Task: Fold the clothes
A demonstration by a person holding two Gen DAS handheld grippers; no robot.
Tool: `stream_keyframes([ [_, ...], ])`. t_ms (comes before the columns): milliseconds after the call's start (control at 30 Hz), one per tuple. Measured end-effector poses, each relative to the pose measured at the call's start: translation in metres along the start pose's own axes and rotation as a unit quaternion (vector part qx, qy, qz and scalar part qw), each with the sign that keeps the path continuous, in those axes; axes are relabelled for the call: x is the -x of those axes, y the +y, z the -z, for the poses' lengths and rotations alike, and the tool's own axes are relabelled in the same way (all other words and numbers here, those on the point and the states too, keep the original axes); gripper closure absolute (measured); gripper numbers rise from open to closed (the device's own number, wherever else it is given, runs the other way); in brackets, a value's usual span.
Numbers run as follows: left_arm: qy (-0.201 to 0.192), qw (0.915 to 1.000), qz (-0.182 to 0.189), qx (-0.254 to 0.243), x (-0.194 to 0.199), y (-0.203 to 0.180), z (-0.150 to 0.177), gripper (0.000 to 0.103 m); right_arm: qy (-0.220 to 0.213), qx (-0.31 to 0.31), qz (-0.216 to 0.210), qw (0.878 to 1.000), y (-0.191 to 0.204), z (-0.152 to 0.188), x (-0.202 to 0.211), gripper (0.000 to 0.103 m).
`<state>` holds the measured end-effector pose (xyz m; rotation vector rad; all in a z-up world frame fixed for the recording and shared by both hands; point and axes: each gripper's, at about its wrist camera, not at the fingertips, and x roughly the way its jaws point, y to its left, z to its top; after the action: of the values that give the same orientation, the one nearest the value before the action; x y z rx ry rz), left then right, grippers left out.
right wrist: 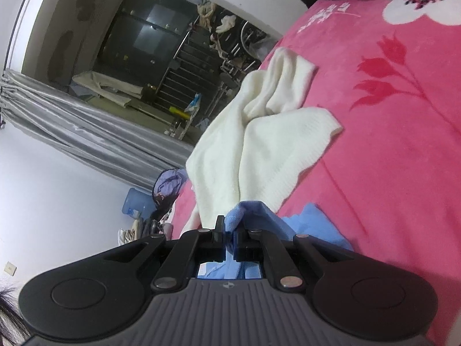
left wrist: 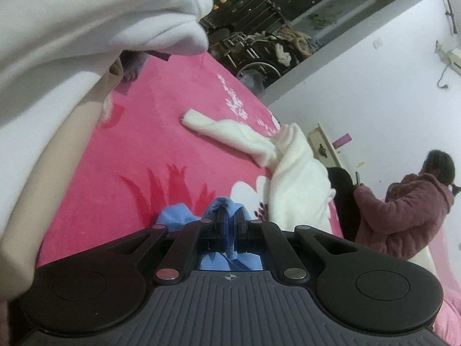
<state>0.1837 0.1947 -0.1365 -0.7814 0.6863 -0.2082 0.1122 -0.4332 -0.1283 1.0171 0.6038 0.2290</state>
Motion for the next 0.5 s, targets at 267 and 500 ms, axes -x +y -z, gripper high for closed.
stream_keyframes([
  [267,-0.013,0.9995,-0.023,-0.016,-0.019,0.007,-0.002,0.102,-0.016,-0.028,0.029,0.999,-0.037,-0.011,-0.033,0.098],
  [500,-0.015,0.9938,-0.107,-0.029,-0.029,0.005,0.002,0.084,-0.035,-0.152,0.017,0.988,-0.093,-0.014,-0.039,0.094],
])
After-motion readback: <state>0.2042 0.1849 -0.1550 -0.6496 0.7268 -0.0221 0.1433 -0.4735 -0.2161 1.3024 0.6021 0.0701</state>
